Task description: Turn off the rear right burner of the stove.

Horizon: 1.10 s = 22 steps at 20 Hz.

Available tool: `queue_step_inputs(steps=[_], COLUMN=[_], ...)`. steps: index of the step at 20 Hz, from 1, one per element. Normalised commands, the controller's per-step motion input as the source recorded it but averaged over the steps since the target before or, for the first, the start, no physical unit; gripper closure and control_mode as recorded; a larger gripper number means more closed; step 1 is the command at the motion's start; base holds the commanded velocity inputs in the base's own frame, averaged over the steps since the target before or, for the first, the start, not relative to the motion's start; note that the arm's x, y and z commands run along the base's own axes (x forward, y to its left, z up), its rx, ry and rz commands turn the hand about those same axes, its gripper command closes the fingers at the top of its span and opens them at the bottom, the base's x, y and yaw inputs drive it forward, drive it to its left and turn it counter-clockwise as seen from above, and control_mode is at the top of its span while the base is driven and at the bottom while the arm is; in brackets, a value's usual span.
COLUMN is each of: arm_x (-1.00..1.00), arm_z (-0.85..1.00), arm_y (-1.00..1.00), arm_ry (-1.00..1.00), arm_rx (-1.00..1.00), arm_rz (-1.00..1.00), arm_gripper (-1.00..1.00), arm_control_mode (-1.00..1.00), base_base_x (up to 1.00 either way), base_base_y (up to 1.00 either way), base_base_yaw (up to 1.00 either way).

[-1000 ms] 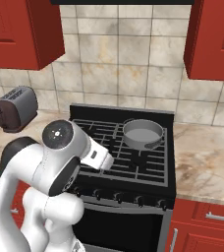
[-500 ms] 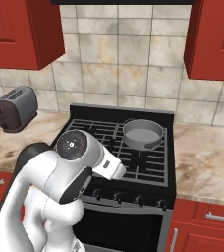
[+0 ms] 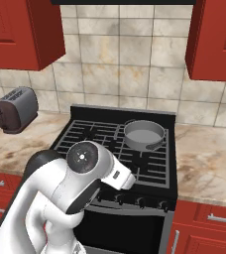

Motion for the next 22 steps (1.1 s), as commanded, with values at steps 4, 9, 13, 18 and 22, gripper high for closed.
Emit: queue_step_inputs(steps=[4, 9, 13, 18, 22], arm_x=[-0.13, 0.0, 0.0, 0.0, 0.0], arm_z=[0.0, -0.23, -0.5, -0.5, -0.69], arm_y=[-0.03, -0.15, -0.04, -0.38, -0.3], arm_ry=[0.0, 0.0, 0.0, 0.0, 0.0], arm_rx=[0.0, 0.03, 0.05, 0.15, 0.12], arm_rz=[0.0, 0.0, -0.01, 0.0, 0.0], arm_gripper=[-1.0, -1.0, -1.0, -1.0, -1.0], arm_control_mode=[-1.0, -1.0, -1.0, -1.0, -1.0], base_base_x=[0.0, 0.0, 0.0, 0.0, 0.0], base_base_y=[0.0, 0.0, 0.0, 0.0, 0.0], base_base_yaw=[0.0, 0.0, 0.0, 0.0, 0.0])
